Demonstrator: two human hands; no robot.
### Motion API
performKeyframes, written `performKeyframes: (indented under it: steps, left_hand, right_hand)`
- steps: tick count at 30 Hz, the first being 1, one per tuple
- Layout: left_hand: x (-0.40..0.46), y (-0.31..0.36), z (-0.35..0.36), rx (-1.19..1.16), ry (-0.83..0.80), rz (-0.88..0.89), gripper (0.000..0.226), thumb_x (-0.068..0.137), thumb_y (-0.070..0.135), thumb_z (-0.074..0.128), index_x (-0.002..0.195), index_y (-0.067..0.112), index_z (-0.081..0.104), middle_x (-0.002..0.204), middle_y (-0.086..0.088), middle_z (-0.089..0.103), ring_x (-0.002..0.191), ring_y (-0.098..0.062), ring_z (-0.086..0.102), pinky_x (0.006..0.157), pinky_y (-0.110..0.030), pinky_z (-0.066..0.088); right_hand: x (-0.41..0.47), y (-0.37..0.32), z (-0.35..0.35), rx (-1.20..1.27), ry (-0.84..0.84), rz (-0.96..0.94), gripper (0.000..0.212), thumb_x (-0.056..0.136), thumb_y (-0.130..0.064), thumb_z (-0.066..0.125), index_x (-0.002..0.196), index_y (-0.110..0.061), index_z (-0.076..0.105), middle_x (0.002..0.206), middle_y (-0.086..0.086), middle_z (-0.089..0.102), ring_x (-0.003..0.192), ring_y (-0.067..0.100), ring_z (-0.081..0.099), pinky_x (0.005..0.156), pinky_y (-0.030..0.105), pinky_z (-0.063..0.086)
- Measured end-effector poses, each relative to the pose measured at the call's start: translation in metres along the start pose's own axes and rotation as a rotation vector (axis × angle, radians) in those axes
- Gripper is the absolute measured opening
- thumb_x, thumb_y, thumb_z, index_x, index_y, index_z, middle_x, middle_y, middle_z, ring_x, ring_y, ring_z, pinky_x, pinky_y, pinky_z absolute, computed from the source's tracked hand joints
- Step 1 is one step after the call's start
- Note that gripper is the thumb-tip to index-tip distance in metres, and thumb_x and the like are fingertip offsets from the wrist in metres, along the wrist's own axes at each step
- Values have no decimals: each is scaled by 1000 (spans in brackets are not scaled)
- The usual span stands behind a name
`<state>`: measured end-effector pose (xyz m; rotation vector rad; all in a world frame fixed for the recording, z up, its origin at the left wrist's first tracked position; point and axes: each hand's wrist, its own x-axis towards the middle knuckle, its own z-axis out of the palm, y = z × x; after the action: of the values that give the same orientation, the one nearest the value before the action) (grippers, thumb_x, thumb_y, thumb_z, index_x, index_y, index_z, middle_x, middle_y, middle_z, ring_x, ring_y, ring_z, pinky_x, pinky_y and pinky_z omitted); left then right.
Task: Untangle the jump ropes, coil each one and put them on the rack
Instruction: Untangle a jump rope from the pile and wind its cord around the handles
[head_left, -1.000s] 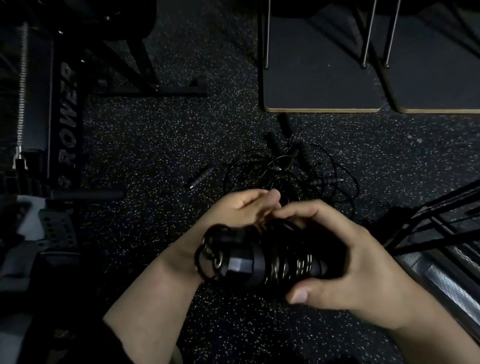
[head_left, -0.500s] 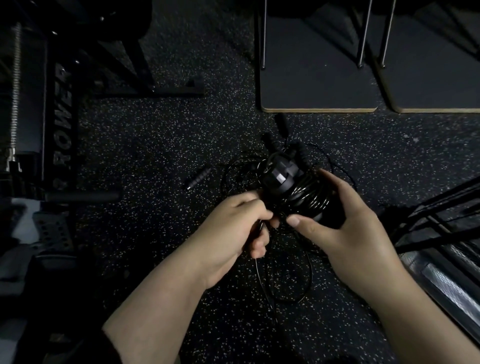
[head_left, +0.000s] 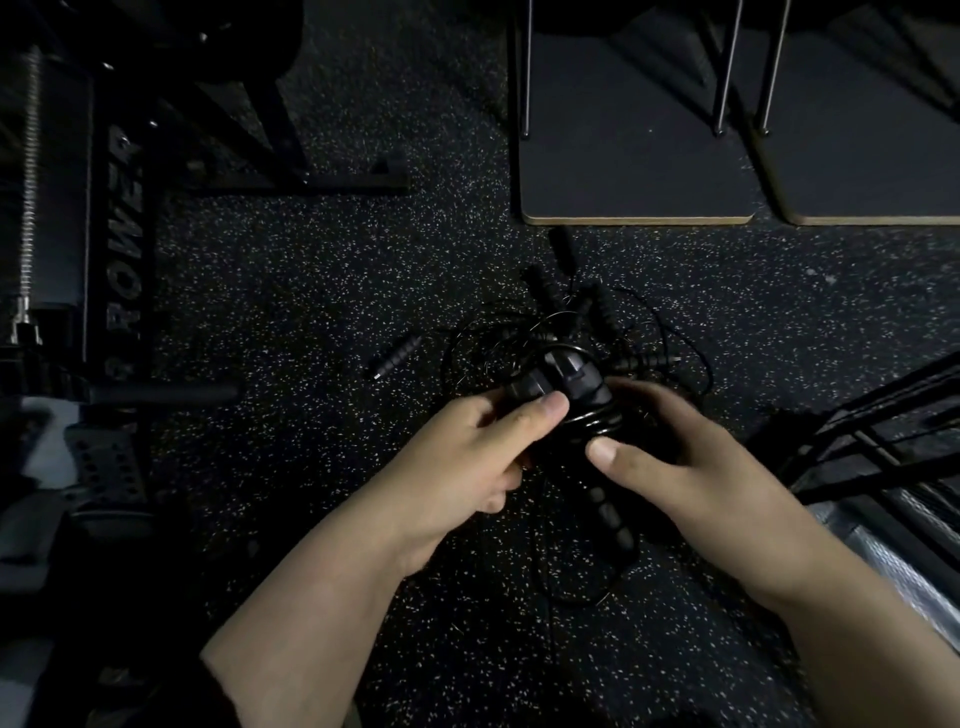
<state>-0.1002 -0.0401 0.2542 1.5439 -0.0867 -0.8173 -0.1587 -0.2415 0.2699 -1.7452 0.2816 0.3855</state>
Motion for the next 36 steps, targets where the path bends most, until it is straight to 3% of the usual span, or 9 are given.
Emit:
performKeyframes:
  steps: [4, 6, 10, 16, 19, 21, 25, 31, 36]
  left_hand:
    - [0, -1, 3, -19, -26, 9, 26, 85, 60, 67, 95, 39, 78, 86, 16, 64, 61, -4, 41, 55, -20, 35]
    - [1, -1, 3, -10, 17, 7, 32, 87, 62, 69, 92, 32, 77, 83, 10, 64, 61, -7, 44, 57, -23, 40]
    - [6, -5, 1, 193, 126, -38, 63, 84, 75, 57, 90, 13, 65, 75, 1, 62, 58, -17, 49, 70, -33, 49]
    - [5, -8, 5, 67, 156, -84, 70, 72, 81, 66, 89, 14, 56, 83, -4, 40, 54, -9, 33, 50, -25, 33]
    - [5, -8, 4, 18, 185, -105, 66, 79, 74, 69, 121, 24, 69, 72, 9, 51, 51, -3, 41, 47, -17, 35]
    - [4, -6, 3, -24, 161, -86, 46, 84, 64, 68, 111, 28, 74, 63, 20, 54, 53, -4, 36, 47, -18, 32]
    - [1, -1, 3, -66, 101, -29, 28, 87, 60, 69, 96, 35, 78, 70, 10, 47, 56, -9, 27, 49, -24, 25]
    - [0, 2, 3, 6, 41, -5, 33, 81, 67, 67, 87, 36, 76, 81, -5, 40, 54, -9, 28, 46, -20, 30]
    - [1, 4, 3, 69, 64, -70, 36, 91, 61, 62, 92, 27, 73, 72, 1, 49, 53, -9, 33, 47, -24, 34]
  right_hand:
    - [-1, -3, 6, 134, -117, 7, 30, 75, -48, 89, 98, -54, 72, 107, -1, 79, 101, 24, 75, 90, 42, 62]
    - [0, 0, 7, 107, -48, -18, 35, 73, -46, 90, 103, -47, 71, 105, -3, 78, 98, 22, 75, 88, 41, 62]
    - [2, 2, 12, -230, 225, -90, 50, 70, -56, 82, 112, -48, 56, 100, -26, 71, 90, -9, 66, 69, 9, 49]
    - [6, 6, 20, -655, 173, -68, 94, 74, -67, 72, 150, -57, 19, 128, -31, 30, 107, 1, 47, 70, 14, 40]
    - [4, 8, 20, -547, 12, -45, 93, 74, -78, 56, 150, -66, 5, 150, -35, 14, 136, -4, 31, 102, 18, 41]
    - [3, 12, 19, -315, -7, -113, 71, 83, -77, 47, 147, -68, 20, 157, -38, 27, 145, -10, 27, 121, 29, 33]
    - [6, 10, 14, 48, 75, -120, 47, 83, -59, 62, 129, -57, 52, 123, -17, 69, 110, 12, 70, 101, 51, 55]
    - [1, 1, 16, 185, 50, -87, 48, 75, -54, 66, 123, -52, 64, 110, 5, 76, 105, 30, 72, 96, 55, 55]
    - [2, 3, 17, 128, 208, -136, 52, 75, -53, 71, 126, -44, 64, 108, -5, 77, 96, 24, 75, 90, 53, 60]
